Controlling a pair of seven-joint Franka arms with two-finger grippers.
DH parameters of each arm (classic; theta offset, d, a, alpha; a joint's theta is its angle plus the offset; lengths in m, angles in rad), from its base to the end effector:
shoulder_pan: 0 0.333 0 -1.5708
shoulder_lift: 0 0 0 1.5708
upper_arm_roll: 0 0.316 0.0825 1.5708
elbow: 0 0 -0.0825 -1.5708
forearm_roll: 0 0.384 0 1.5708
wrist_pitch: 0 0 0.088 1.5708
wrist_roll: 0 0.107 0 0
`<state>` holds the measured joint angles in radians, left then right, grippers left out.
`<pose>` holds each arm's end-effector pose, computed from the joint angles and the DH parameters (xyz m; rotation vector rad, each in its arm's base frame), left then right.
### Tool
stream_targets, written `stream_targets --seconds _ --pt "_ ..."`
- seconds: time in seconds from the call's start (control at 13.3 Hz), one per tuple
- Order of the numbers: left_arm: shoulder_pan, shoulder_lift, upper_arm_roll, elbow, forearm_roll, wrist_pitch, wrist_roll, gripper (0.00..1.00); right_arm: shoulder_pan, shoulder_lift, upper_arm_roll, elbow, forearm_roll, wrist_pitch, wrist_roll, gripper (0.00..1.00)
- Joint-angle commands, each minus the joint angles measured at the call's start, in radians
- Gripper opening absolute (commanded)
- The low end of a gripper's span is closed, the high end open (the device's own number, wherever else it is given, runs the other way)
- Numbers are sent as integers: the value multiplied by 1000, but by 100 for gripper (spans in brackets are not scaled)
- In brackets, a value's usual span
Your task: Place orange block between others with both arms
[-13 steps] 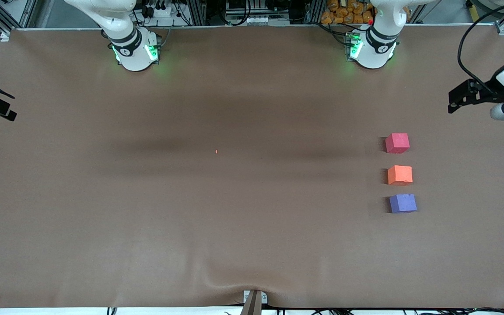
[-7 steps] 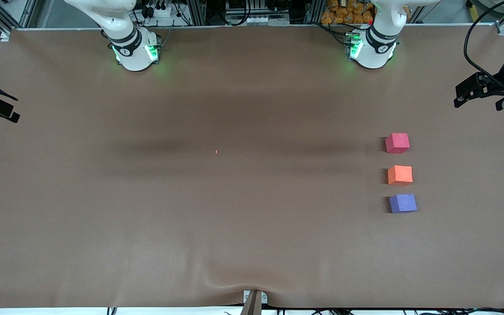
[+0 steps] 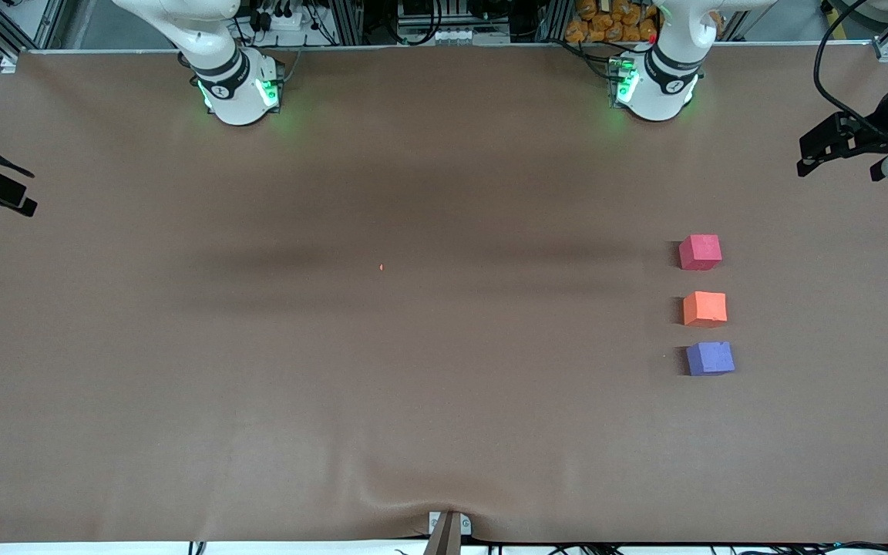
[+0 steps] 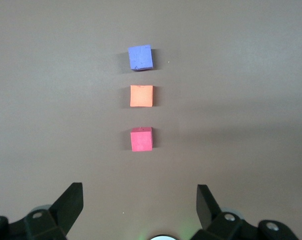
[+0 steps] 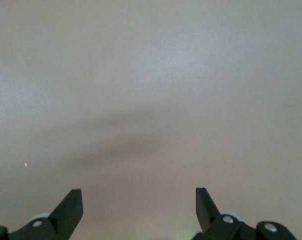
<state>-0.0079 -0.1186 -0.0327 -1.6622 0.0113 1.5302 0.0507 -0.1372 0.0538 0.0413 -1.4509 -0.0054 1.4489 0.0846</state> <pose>0.5123 -0.0206 0.6413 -3.1232 0.1417 0.0212 0.5563 -0.0549 0.6401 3.1247 -0.2836 -0.0875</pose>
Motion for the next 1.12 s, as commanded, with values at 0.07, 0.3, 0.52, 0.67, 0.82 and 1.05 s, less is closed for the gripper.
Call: stream_targets --seconds 0.07,0.3,0.52,0.67,0.82,1.05 --pt "-10 -33 8 -27 -14 -5 -20 100 7 -3 -3 4 -5 1 7 100" --pt "-10 -35 10 -22 -13 -13 -19 100 1 1 -3 3 -5 11 7 100" --pt "-10 -18 10 -1 -4 -13 1 100 -2 12 -6 3 -7 21 7 100" --pt "-10 -10 10 8 -5 -13 -3 100 -2 8 -8 4 -7 11 7 100" --pt "-10 -4 10 19 -4 -13 -2 100 -4 8 -9 4 -7 10 7 100" --pt "-10 -4 10 19 -2 -13 1 100 -22 12 -9 4 -7 16 -3 100"
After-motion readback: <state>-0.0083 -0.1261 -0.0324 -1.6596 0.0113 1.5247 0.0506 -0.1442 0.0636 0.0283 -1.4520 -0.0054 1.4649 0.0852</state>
